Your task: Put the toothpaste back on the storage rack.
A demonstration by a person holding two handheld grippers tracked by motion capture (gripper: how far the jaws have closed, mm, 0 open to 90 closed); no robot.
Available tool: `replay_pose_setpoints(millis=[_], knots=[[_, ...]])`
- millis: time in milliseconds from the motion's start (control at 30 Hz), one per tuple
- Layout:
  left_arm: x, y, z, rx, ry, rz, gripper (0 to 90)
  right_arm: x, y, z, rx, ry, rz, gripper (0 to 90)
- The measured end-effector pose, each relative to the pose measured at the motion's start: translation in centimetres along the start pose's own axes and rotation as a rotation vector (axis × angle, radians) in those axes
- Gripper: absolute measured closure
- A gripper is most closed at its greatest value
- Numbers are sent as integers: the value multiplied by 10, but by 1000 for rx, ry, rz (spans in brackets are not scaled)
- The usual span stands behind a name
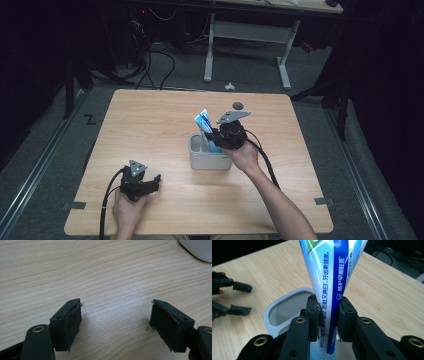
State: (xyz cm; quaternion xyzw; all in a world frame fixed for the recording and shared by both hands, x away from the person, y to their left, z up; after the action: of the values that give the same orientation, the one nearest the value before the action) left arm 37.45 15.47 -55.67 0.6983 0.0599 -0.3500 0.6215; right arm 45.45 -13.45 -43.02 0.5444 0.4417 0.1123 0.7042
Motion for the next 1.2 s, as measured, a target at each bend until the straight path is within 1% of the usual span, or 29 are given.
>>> replay_pose_setpoints(millis=[267,400,500,667,800,833,900,1000,1067,1100,1133,1200], knots=[[0,0,0,0,0,0,255,2,-1,-1,-5,3,-15,742],[0,0,0,1,0,0,255,4,-3,0,9,7,-30,740],[0,0,0,1,0,0,255,6,-6,1,10,9,-40,739],[0,0,0,0,0,0,255,6,-7,2,17,17,-41,732],[0,0,0,-1,0,1,255,7,-7,2,12,19,-49,722],[0,0,0,0,0,1,255,7,-8,1,9,18,-60,711],[0,0,0,0,0,1,255,7,-9,1,6,18,-56,706],[0,0,0,0,0,1,255,5,-8,1,5,12,-40,649],[0,0,0,0,0,1,255,4,-7,2,7,10,-39,594],[0,0,0,0,0,1,255,4,-7,2,7,10,-39,594],[0,0,0,0,0,1,255,3,-8,2,7,9,-43,552],[0,0,0,0,0,1,255,3,-8,2,5,9,-44,534]])
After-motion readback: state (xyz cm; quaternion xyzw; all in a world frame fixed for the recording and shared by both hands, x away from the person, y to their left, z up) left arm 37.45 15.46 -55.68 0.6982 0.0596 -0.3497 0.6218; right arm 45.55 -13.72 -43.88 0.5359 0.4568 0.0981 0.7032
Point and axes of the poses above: each handheld gripper's, and its own axes: x roughly forward along the jaws, y roughly out of its top, z roughly to its right, the point moved 3 cm from there along x, roughly forward along the jaws, and after that the axes turned 8 degrees about z, right-handed, at the moved point
